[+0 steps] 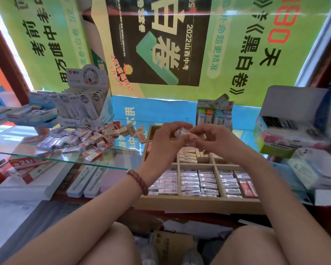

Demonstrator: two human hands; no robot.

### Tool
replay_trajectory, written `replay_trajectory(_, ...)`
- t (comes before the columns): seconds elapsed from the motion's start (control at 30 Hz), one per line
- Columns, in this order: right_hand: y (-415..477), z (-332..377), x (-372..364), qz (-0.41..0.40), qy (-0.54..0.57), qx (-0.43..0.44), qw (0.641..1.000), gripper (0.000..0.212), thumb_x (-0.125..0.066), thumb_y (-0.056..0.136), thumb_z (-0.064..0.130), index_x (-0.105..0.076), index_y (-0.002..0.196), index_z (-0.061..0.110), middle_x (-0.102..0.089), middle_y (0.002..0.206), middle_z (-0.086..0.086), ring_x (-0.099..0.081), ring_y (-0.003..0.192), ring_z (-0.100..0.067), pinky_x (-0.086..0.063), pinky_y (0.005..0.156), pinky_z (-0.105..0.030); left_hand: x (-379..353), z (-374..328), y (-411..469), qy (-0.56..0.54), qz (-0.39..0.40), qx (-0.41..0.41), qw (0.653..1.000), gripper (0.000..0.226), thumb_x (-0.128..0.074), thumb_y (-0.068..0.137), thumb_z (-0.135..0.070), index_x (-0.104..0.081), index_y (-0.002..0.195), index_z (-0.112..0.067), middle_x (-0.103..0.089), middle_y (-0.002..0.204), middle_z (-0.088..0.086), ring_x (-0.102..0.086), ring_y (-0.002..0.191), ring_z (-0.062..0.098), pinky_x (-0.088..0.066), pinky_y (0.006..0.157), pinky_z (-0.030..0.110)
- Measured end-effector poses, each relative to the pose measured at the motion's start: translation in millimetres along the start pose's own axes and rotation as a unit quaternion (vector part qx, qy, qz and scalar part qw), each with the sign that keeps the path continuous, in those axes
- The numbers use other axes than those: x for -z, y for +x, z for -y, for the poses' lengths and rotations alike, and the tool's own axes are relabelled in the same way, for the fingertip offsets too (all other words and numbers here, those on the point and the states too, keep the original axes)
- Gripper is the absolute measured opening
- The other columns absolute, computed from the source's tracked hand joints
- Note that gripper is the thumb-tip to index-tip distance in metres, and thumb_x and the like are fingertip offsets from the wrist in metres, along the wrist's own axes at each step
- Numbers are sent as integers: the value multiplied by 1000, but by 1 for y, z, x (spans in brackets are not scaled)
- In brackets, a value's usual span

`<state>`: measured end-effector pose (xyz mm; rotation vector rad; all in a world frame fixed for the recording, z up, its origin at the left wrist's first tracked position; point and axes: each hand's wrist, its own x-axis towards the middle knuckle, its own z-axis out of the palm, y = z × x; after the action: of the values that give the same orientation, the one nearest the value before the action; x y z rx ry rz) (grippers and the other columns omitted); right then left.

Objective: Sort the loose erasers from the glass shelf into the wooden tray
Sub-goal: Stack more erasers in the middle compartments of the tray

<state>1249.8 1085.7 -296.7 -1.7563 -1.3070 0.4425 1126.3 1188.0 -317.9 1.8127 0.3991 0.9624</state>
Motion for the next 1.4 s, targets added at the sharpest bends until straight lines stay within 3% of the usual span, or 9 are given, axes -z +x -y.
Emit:
replay_trajectory(0.13, -4, -21, 15, -17, -17, -21, 999, 15, -73, 81, 23, -65, 93, 28, -65, 74, 9, -60, 64, -5, -49, 61, -18, -19, 3, 8, 40, 34, -27, 998, 26, -76, 74, -23, -67, 97, -31, -62, 98, 1, -58, 88, 9, -46, 77, 19)
replay_trajectory(0.27, -11, -41, 38, -61, -194, -67, 977, 20, -70, 83, 35, -59, 99, 28, -62, 81, 9, -54, 67, -3, -42, 61, -20, -35, 13, 15, 165, 95, -10, 982, 45, -69, 83, -23, -56, 126, -18, -49, 104, -10, -48, 94, 0, -35, 75, -2)
replay_trajectory(0.37, -21, -52, 53, -33, -280, -126, 951, 27, -68, 85, 36, -60, 109, 29, -61, 93, 6, -54, 74, -8, -43, 66, -25, -37, 27, 15, 246, 186, -2, 951, 35, -63, 87, -19, -59, 122, -24, -45, 120, -5, -44, 112, 8, -36, 96, 15)
replay_trajectory(0.43, -23, -57, 57, -8, -309, -145, 940, 31, -67, 85, 33, -60, 114, 27, -57, 93, 8, -50, 72, -2, -39, 61, -21, -38, 34, 12, 276, 241, -12, 930, 27, -62, 89, -20, -64, 115, -27, -45, 127, -5, -41, 117, 10, -33, 104, 27)
replay_trajectory(0.53, -23, -62, 58, 13, -289, -154, 945, 32, -70, 83, 28, -62, 114, 26, -55, 87, 13, -48, 73, 0, -35, 57, -16, -39, 38, 11, 296, 291, -12, 910, 29, -59, 91, -23, -62, 119, -28, -42, 134, -7, -37, 122, 10, -27, 101, 22)
replay_trajectory(0.67, -19, -63, 55, 12, -298, -172, 939, 34, -73, 79, 25, -62, 112, 26, -52, 80, 17, -50, 76, -4, -38, 60, -22, -39, 37, 9, 291, 313, -26, 904, 33, -59, 91, -24, -59, 125, -28, -43, 133, -8, -39, 120, 7, -27, 97, 17)
replay_trajectory(0.9, -18, -59, 49, 47, -281, -178, 942, 26, -59, 90, 25, -61, 115, 20, -51, 81, 14, -49, 78, -5, -37, 63, -18, -36, 36, 7, 308, 330, -54, 891, 36, -55, 93, -21, -55, 129, -28, -44, 134, -10, -39, 113, 2, -28, 96, 16)
replay_trajectory(1.17, -20, -59, 51, 41, -271, -214, 938, 45, -63, 86, 18, -54, 129, 22, -55, 103, 7, -53, 98, -11, -47, 87, -25, -36, 40, 8, 304, 341, -40, 888, 37, -54, 93, -22, -54, 129, -32, -47, 131, -11, -41, 116, 6, -34, 100, 24)
replay_trajectory(1.4, -15, -65, 50, 19, -313, -231, 921, 26, -65, 86, 22, -65, 112, 22, -59, 105, 4, -52, 94, -11, -48, 84, -28, -36, 42, 8, 307, 340, -46, 888, 38, -54, 93, -22, -52, 130, -33, -48, 131, -11, -40, 110, 2, -31, 93, 18)
